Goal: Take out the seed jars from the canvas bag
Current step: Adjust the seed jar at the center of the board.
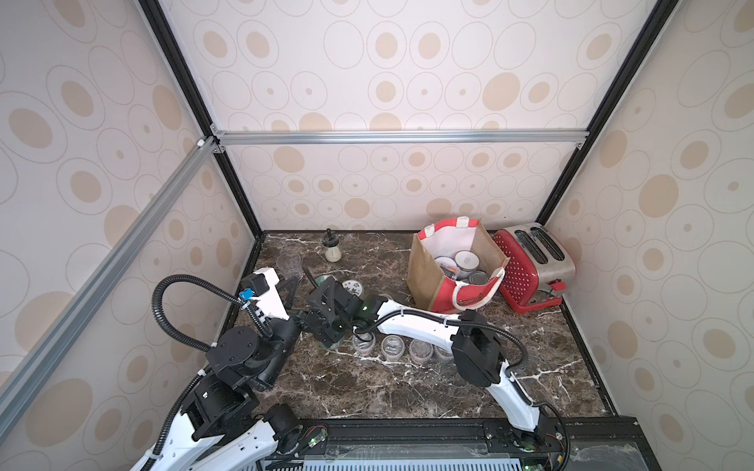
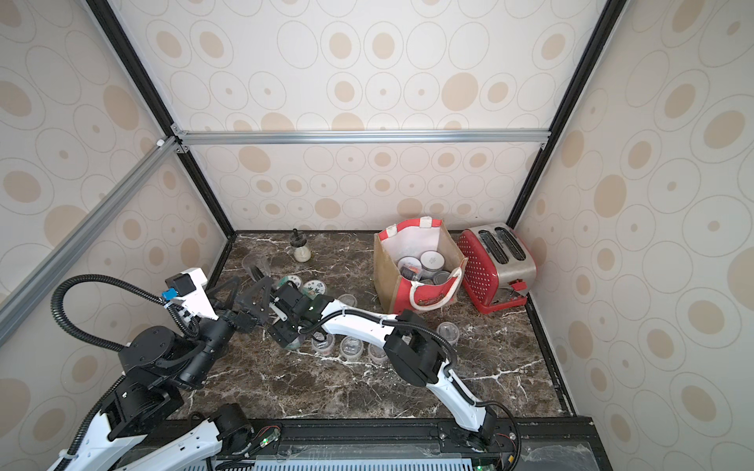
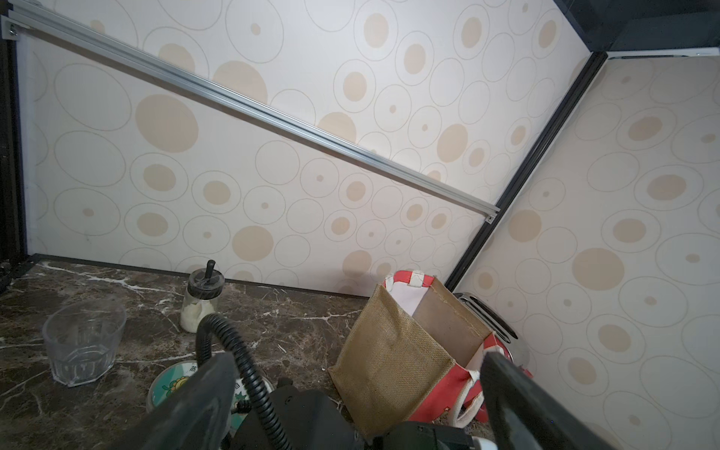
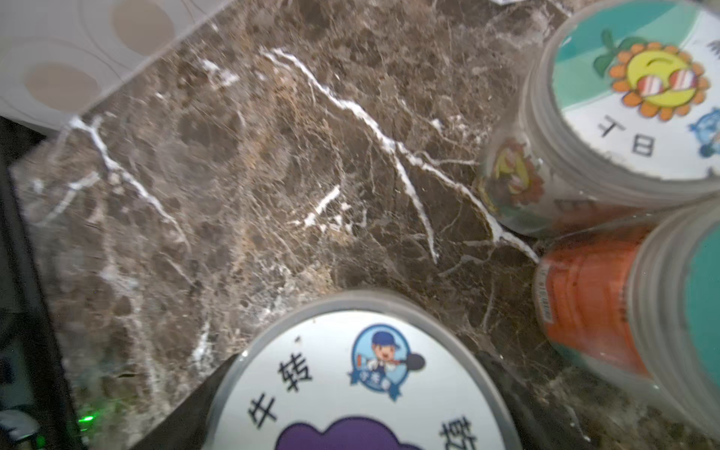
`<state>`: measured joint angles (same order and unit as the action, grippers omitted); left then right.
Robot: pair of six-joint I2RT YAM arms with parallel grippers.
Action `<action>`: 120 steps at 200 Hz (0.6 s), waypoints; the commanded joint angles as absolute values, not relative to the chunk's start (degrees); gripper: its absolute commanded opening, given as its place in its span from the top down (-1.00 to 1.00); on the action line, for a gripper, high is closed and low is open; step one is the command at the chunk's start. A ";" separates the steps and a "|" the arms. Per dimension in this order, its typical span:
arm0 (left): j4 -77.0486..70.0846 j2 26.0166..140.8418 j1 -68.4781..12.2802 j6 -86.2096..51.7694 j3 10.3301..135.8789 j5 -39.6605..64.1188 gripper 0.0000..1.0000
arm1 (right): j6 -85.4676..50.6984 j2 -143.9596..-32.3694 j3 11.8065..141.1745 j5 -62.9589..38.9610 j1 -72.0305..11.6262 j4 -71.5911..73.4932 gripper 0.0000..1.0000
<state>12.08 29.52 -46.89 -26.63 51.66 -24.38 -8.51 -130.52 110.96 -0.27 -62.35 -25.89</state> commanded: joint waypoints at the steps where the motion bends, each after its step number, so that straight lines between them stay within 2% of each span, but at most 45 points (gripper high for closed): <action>1: 13.44 28.88 -46.75 -26.44 52.19 -26.25 -0.97 | -4.74 -129.85 112.69 5.13 -61.95 -26.18 -0.91; 8: 13.59 29.02 -46.69 -26.45 52.32 -26.41 -0.97 | -4.80 -129.22 112.07 4.03 -61.94 -25.98 -1.00; 35: 13.87 29.92 -46.71 -26.54 52.90 -26.70 -0.97 | -5.71 -124.52 107.65 -1.05 -61.96 -22.82 -1.00; 73: 15.10 31.93 -46.76 -26.28 55.38 -27.74 -0.97 | -9.36 -111.65 98.45 -1.54 -61.03 -21.48 -1.00; 97: 15.47 33.52 -46.75 -25.64 56.49 -30.04 -0.97 | -12.51 -100.61 90.50 -1.43 -57.38 -21.42 -0.98; 120: 15.85 39.28 -46.66 -24.08 59.23 -31.27 -0.97 | -16.29 -89.95 83.86 -2.32 -50.92 -22.66 -0.86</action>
